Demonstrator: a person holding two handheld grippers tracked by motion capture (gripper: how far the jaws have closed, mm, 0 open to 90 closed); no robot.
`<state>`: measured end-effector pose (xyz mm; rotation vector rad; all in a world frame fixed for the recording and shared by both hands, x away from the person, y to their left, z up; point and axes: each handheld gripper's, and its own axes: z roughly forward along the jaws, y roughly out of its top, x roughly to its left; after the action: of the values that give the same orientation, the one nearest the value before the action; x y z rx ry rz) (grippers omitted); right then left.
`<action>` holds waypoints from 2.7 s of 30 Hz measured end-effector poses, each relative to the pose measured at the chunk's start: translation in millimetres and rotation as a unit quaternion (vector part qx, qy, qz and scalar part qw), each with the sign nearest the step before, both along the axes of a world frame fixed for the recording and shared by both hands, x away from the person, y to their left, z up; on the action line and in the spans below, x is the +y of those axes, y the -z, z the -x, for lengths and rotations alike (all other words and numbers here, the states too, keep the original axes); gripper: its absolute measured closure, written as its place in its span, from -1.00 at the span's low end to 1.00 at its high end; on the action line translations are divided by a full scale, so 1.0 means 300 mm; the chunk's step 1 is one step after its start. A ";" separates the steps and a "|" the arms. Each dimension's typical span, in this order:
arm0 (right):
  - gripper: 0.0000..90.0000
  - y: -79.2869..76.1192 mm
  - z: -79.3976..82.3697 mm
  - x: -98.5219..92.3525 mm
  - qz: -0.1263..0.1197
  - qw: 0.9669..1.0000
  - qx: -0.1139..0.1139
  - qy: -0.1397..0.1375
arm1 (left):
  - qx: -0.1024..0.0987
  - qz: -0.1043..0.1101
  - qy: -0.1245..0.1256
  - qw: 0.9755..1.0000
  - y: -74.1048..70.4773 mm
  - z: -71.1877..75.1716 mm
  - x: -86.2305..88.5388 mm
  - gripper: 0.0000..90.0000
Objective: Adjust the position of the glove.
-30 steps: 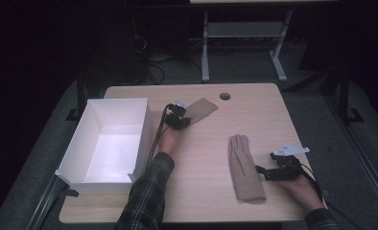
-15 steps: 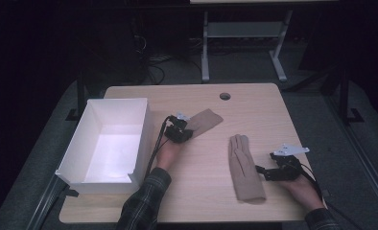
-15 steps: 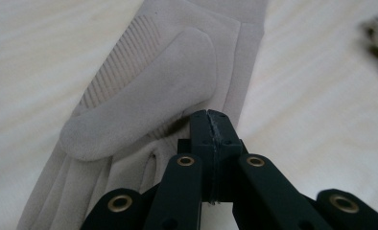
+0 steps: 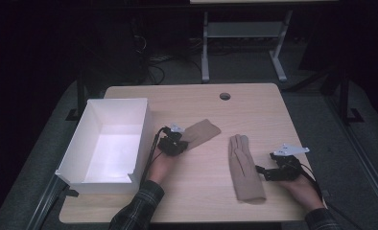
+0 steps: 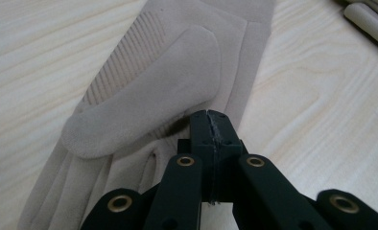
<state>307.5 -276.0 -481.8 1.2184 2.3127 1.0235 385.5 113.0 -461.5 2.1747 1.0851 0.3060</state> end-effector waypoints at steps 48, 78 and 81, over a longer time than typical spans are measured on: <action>-0.58 0.000 0.000 0.000 0.000 1.000 -0.001 -0.003 | 0.019 0.033 0.101 0.994 0.017 -0.090 -0.294 0.99; -0.58 0.000 0.000 0.001 0.001 1.000 -0.002 -0.003 | 0.063 0.038 0.191 0.979 0.004 0.263 -0.141 0.99; -0.58 0.000 0.000 0.001 0.001 1.000 -0.002 -0.003 | 0.065 0.034 0.192 0.979 0.000 0.302 -0.107 0.99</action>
<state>307.4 -275.7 -481.8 1.2091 2.3153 1.0250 295.0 80.9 -461.5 2.3075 0.7058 -0.0481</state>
